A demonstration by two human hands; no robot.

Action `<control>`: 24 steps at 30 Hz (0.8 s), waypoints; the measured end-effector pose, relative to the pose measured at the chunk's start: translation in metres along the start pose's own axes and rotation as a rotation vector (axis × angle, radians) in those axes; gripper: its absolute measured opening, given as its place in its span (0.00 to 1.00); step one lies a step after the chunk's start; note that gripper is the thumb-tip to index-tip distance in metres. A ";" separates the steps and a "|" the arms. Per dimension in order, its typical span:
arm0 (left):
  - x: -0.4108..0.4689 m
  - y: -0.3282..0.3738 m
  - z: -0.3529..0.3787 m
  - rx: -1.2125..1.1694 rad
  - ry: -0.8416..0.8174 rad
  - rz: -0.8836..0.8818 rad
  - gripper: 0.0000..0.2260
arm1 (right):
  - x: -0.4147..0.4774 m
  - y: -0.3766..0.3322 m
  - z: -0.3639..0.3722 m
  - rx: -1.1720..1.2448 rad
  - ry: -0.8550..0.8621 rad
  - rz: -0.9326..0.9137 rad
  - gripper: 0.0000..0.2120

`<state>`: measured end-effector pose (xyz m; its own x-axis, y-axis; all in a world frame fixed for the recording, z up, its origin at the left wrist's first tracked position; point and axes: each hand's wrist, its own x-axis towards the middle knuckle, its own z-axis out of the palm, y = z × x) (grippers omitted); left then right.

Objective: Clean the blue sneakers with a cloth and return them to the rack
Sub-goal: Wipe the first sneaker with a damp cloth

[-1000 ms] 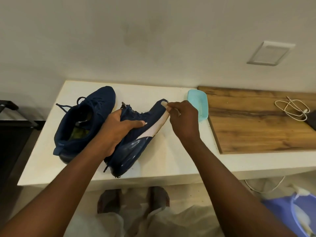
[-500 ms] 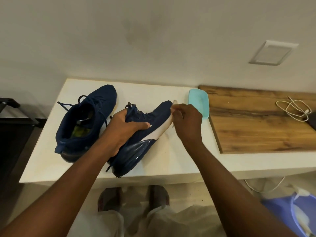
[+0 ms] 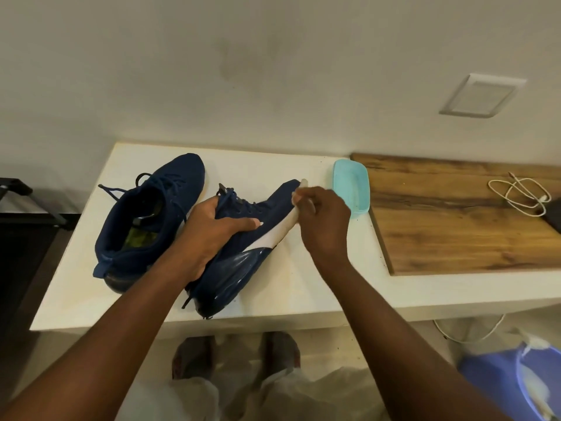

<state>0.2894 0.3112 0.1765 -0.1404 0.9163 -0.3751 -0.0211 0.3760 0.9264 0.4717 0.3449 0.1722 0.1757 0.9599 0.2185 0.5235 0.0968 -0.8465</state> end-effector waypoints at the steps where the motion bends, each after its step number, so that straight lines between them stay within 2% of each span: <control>1: 0.001 -0.001 -0.001 -0.002 0.007 -0.003 0.18 | -0.014 -0.001 -0.003 0.006 -0.040 -0.019 0.10; 4: 0.003 0.001 -0.003 -0.015 0.011 -0.019 0.17 | -0.026 -0.002 -0.005 0.010 -0.089 -0.041 0.07; 6: 0.001 0.002 -0.003 -0.038 -0.007 -0.027 0.16 | -0.001 0.000 -0.002 0.032 -0.022 -0.030 0.05; 9: 0.001 0.002 -0.002 -0.034 -0.017 -0.018 0.18 | 0.043 0.006 0.007 0.019 0.047 0.044 0.09; 16: 0.003 -0.003 -0.007 -0.017 -0.023 -0.017 0.18 | 0.014 0.006 -0.014 0.035 -0.109 0.026 0.06; 21: 0.002 -0.002 -0.004 0.000 -0.037 -0.018 0.18 | 0.056 0.012 0.001 -0.027 -0.016 0.142 0.04; 24: 0.000 -0.001 -0.003 0.004 -0.031 0.003 0.18 | 0.055 0.025 0.007 -0.106 -0.101 0.179 0.08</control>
<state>0.2869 0.3102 0.1760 -0.1099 0.9212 -0.3732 -0.0170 0.3737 0.9274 0.4888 0.4016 0.1596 0.1922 0.9812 0.0149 0.5774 -0.1008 -0.8102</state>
